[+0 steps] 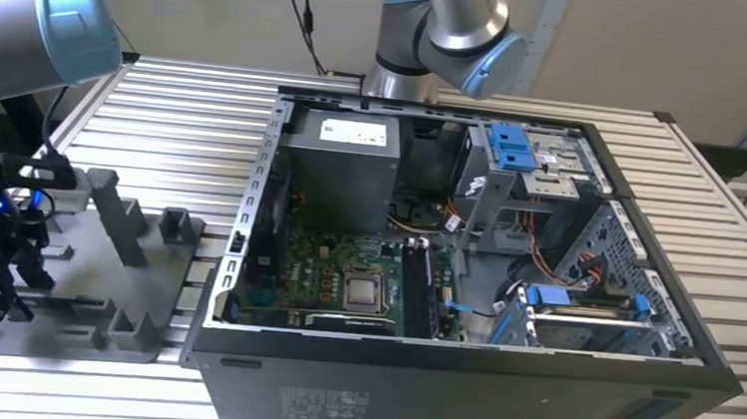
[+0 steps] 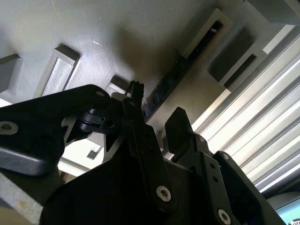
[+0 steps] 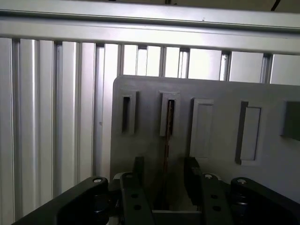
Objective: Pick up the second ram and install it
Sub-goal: 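Pick up the second ram and move it above second insertion slot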
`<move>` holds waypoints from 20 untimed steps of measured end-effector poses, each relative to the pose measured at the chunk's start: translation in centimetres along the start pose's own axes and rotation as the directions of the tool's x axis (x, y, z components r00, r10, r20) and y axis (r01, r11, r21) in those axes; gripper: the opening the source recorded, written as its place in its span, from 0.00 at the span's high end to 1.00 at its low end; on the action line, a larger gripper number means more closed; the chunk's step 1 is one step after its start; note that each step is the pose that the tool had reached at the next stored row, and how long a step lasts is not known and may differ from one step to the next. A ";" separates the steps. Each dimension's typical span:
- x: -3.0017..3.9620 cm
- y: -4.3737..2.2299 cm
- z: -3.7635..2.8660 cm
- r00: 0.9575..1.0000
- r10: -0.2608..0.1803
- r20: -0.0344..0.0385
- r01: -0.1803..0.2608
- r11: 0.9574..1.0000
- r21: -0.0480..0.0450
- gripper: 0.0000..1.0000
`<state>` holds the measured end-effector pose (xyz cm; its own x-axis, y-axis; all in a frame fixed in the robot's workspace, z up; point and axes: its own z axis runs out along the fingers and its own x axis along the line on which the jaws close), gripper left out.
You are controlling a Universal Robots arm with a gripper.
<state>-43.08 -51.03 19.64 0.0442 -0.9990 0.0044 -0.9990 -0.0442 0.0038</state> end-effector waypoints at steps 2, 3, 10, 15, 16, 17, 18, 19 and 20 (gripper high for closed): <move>0.00 0.00 0.00 1.000 0.000 0.000 0.000 1.000 0.000 0.52; 0.00 0.00 0.01 1.000 0.000 0.000 0.000 1.000 0.000 0.52; 0.00 0.00 0.01 1.000 0.000 0.000 0.000 1.000 0.001 0.61; 0.00 0.00 0.01 1.000 0.000 0.000 0.000 1.000 0.001 0.67; 0.00 0.00 0.01 1.000 0.000 0.000 0.000 1.000 0.001 0.67; 0.00 0.00 0.01 1.000 0.000 0.000 0.000 1.000 0.001 0.67; 0.00 0.00 0.01 1.000 0.000 0.000 0.000 1.000 0.001 0.67; 0.00 0.00 0.01 1.000 0.000 0.000 0.000 1.000 0.001 0.67; 0.00 0.00 0.01 1.000 0.000 0.000 0.000 1.000 0.001 0.70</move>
<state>-43.08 -51.04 19.62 0.0443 -0.9990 0.0044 -0.9990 -0.0443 0.0025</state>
